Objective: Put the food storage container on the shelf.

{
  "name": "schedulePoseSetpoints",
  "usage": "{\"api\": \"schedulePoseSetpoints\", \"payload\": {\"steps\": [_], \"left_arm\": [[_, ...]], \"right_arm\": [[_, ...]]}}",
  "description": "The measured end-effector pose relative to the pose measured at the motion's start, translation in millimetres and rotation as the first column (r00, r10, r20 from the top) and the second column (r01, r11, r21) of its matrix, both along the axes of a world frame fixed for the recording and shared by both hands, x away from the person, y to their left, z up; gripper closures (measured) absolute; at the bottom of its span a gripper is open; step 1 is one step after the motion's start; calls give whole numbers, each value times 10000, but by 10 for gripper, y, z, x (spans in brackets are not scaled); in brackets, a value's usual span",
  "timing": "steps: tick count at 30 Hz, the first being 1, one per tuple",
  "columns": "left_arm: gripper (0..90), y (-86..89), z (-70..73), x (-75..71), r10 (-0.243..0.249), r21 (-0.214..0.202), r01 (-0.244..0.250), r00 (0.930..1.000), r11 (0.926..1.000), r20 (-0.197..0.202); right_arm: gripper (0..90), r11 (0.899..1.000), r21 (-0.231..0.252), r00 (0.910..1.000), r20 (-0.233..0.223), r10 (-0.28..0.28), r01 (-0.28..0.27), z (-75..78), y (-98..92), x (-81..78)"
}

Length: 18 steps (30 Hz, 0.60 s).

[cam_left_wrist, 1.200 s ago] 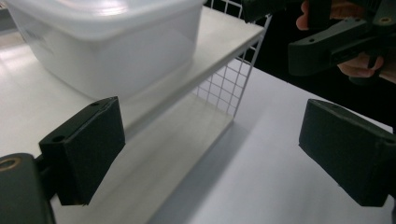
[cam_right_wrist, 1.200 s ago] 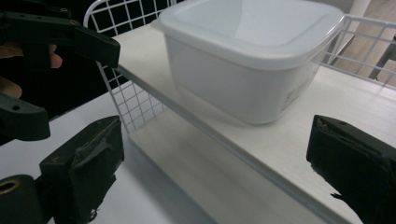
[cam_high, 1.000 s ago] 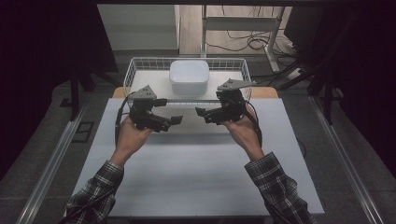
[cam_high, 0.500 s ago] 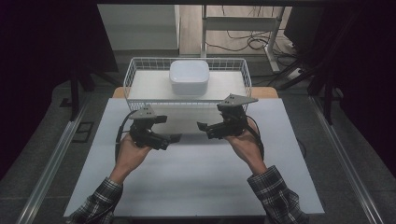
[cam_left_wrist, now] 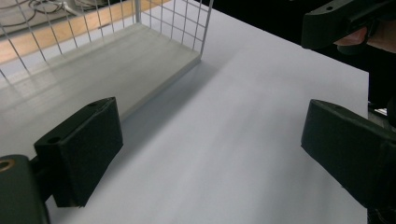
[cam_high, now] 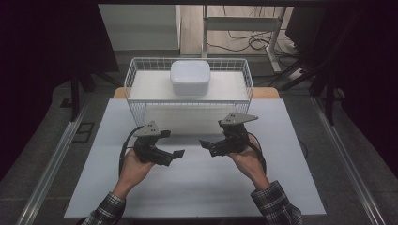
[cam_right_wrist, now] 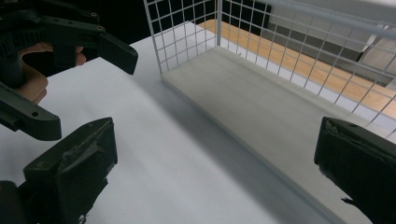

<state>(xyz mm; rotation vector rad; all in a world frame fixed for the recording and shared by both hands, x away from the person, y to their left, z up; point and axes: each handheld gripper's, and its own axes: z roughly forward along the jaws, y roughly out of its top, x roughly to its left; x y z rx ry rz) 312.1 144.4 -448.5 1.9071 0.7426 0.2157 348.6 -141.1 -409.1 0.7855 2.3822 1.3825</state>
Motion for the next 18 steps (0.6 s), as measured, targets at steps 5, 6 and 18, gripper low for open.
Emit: {"api": "schedulePoseSetpoints", "payload": {"steps": [5, 6, 18], "left_arm": [[55, 29, -135, -53, 86, 25, -85, 9997, 10000, -209], [55, 42, -154, -71, 129, 39, -129, 9997, 9999, -226], [57, 191, -244, -256, 491, -16, -492, 9982, 9988, -330]], "right_arm": [[0, 10000, -2, 9998, -210, -64, 64, -134, -77, -32], [0, 9999, -40, 9997, -191, -124, 124, -152, -95, -43], [0, 9984, -57, 9984, -34, -562, 562, -235, -261, -215]]}}
